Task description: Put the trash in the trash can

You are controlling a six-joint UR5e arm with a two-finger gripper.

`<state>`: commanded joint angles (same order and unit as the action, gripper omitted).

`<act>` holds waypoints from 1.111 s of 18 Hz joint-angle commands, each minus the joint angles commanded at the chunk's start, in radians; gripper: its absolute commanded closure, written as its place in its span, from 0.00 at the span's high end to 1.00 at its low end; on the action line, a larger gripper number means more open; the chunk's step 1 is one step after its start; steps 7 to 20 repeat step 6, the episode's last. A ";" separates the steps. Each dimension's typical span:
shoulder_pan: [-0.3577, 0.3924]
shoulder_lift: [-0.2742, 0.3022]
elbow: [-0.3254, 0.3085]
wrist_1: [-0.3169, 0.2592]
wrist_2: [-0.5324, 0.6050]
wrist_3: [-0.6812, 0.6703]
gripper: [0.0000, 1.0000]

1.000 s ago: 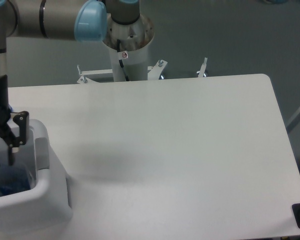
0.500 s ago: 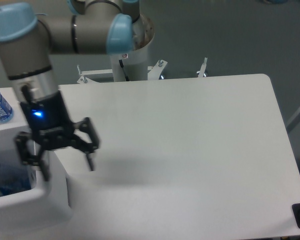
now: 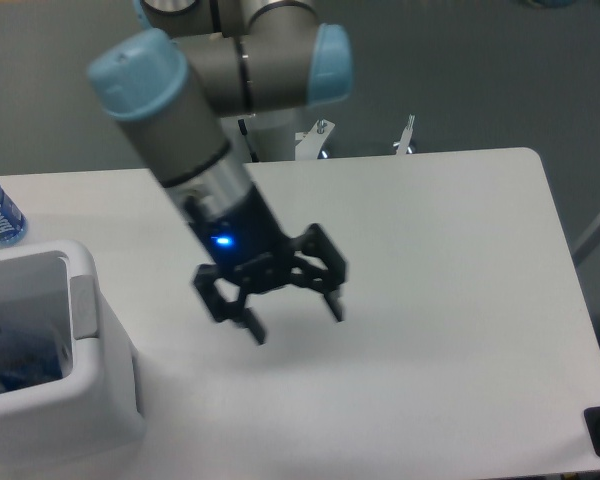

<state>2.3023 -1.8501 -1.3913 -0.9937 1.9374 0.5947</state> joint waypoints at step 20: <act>0.080 0.040 0.006 -0.088 -0.072 0.030 1.00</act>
